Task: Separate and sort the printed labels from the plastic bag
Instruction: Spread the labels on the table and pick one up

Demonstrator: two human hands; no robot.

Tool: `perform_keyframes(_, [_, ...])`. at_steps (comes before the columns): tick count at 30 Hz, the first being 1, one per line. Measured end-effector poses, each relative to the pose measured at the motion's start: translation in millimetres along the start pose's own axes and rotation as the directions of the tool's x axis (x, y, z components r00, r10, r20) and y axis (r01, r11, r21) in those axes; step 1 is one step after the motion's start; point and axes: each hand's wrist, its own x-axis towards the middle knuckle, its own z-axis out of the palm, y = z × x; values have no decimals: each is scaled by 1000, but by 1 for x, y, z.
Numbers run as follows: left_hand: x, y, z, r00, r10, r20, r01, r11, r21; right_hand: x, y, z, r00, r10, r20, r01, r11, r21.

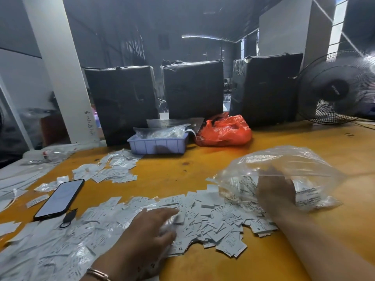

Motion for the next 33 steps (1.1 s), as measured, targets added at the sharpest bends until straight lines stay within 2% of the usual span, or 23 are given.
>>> perform_keyframes(2, [-1, -5, 0, 999, -24, -30, 24, 1000, -9, 2, 3, 5, 989, 34, 143, -22, 996, -82])
perform_keyframes(5, [-3, -13, -4, 998, -48, -48, 48, 999, 3, 4, 3, 8, 981, 39, 190, -20, 995, -102])
perform_keyframes(9, [-2, -18, -9, 990, -69, -127, 73, 997, 29, 8, 9, 10, 987, 87, 133, -89, 996, 11])
perform_keyframes(11, [-1, -19, -9, 977, -76, -199, 78, 997, 1, 8, 10, 11, 995, 85, 45, -88, 993, 74])
perform_keyframes(13, [-2, -16, -7, 966, -68, -248, 56, 997, -56, 4, 6, 5, 993, 79, -83, -61, 979, 197])
perform_keyframes(15, [-3, -12, -7, 953, -59, -297, 24, 992, -121, 1, 2, -5, 985, 81, -151, -29, 947, 319])
perform_keyframes(17, [-4, -7, -8, 947, -51, -318, 6, 990, -142, -5, -6, -17, 996, 68, -50, -50, 953, 298])
perform_keyframes(19, [-5, -5, -6, 951, -17, -308, -25, 991, -134, -13, -17, -25, 997, -80, -18, 82, 975, 207])
perform_keyframes(20, [-5, -3, -5, 957, 7, -291, -46, 991, -128, -20, -25, -30, 985, -171, -19, 169, 944, 285])
perform_keyframes(22, [-5, 0, -1, 969, 50, -241, -81, 989, -121, -36, -40, -36, 946, -324, 1, 255, 746, 616])
perform_keyframes(24, [-5, 6, 2, 975, 69, -211, -99, 986, -135, -48, -54, -37, 897, -433, 89, 142, 473, 869])
perform_keyframes(25, [-6, 10, 3, 976, 62, -209, -96, 983, -159, -52, -58, -33, 870, -469, 154, 29, 359, 933])
perform_keyframes(26, [-6, 12, 5, 976, 47, -213, -89, 978, -190, -55, -60, -30, 841, -493, 220, -79, 291, 954])
perform_keyframes(27, [-5, 14, 7, 975, 34, -219, -82, 973, -215, -57, -62, -26, 818, -507, 271, -163, 247, 955])
perform_keyframes(29, [-5, 12, 11, 976, 19, -218, -68, 973, -219, -56, -62, -18, 802, -505, 320, -240, 218, 946])
perform_keyframes(33, [-2, 5, 12, 986, 87, -142, -98, 992, -74, -52, -57, -11, 856, -425, 294, -194, 262, 945])
